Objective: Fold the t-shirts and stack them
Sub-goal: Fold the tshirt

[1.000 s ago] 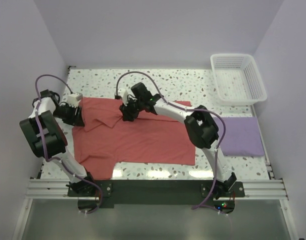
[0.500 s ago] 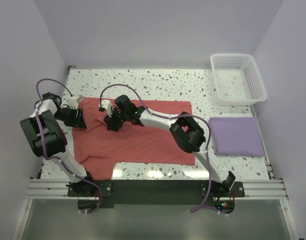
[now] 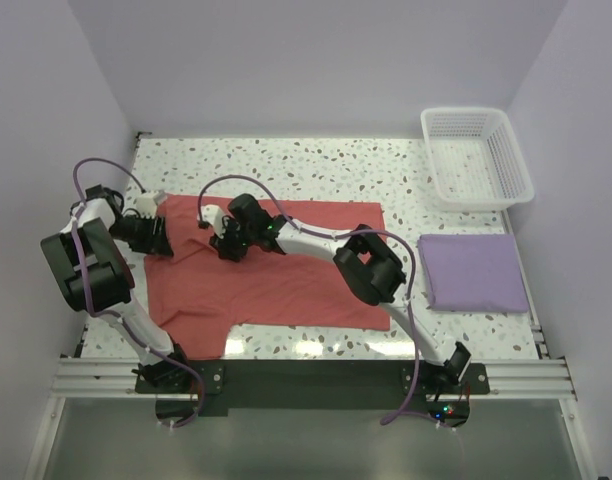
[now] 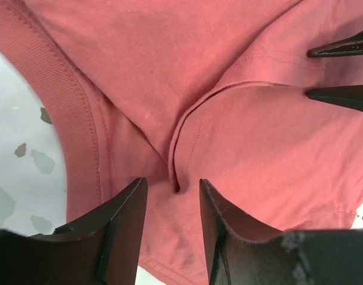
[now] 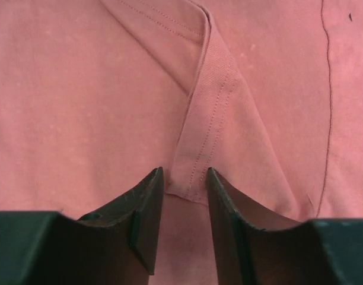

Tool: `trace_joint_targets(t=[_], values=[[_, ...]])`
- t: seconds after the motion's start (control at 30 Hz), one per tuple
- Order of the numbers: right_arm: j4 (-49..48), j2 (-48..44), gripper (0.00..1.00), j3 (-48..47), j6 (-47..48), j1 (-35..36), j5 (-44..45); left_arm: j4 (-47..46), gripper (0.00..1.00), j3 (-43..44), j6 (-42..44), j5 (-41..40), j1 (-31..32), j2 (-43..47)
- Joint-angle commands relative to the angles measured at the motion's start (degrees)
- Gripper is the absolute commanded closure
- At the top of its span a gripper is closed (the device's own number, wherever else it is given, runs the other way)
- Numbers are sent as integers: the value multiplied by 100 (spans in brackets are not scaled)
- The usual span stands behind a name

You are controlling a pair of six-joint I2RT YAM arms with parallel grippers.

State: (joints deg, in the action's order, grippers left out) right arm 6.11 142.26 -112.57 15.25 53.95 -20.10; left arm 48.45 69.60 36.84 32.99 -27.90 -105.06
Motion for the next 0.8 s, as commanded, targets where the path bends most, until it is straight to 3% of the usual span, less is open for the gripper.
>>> trace_joint_targets(t=[0.0, 0.17, 0.37, 0.4, 0.5, 0.77], values=[[57, 4, 63, -168, 312, 19, 102, -134, 55, 1, -54, 190, 100, -120], [250, 21, 74, -221, 444, 19, 103, -177, 59, -87, -28, 172, 250, -173], [312, -5, 100, -212, 541, 19, 164, -160, 84, -35, -19, 199, 268, -68], [312, -14, 100, -212, 541, 19, 173, -117, 91, 18, 25, 216, 259, -59], [312, -101, 100, -221, 576, 10, 155, 59, 100, 167, 95, 234, 259, 55], [251, -505, 100, -133, 559, -43, -90, 621, 100, 738, 437, 348, 259, 459]])
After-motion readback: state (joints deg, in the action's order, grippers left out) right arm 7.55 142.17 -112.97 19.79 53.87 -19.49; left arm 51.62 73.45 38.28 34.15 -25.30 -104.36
